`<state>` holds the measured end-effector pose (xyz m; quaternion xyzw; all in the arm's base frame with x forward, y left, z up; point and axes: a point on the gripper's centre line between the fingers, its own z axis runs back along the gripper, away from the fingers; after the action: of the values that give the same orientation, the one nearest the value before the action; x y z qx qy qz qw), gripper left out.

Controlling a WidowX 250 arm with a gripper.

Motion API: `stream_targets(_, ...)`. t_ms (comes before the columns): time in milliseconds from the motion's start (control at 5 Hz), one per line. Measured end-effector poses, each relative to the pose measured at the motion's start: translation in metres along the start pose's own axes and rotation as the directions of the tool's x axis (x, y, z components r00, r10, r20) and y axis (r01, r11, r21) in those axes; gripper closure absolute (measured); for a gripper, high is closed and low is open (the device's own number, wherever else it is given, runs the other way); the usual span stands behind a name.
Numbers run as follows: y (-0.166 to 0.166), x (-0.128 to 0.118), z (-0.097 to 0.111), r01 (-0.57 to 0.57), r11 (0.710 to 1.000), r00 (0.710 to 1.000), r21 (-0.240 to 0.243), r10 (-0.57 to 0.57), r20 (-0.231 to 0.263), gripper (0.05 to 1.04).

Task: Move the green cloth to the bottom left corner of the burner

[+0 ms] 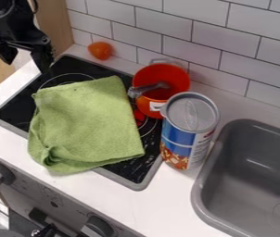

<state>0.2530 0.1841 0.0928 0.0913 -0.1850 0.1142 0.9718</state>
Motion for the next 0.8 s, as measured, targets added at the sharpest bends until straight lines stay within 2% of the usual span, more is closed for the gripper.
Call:
stream_targets(200,-0.003,-0.006,-0.006,-0.013,1.0,1.0,-0.009,0.013,-0.028,0.084)
stream_targets(400,-0.013,-0.018,-0.005,-0.127,0.99,0.987,0.059,0.132,-0.091,0.084)
stream_targets(600,-0.029,-0.021,-0.002,-0.205,0.974,0.969,0.095,0.215,-0.12,0.136)
stream_targets(800,-0.051,-0.019,0.006,-0.333,0.939,0.919,0.088,0.344,-0.196,0.409)
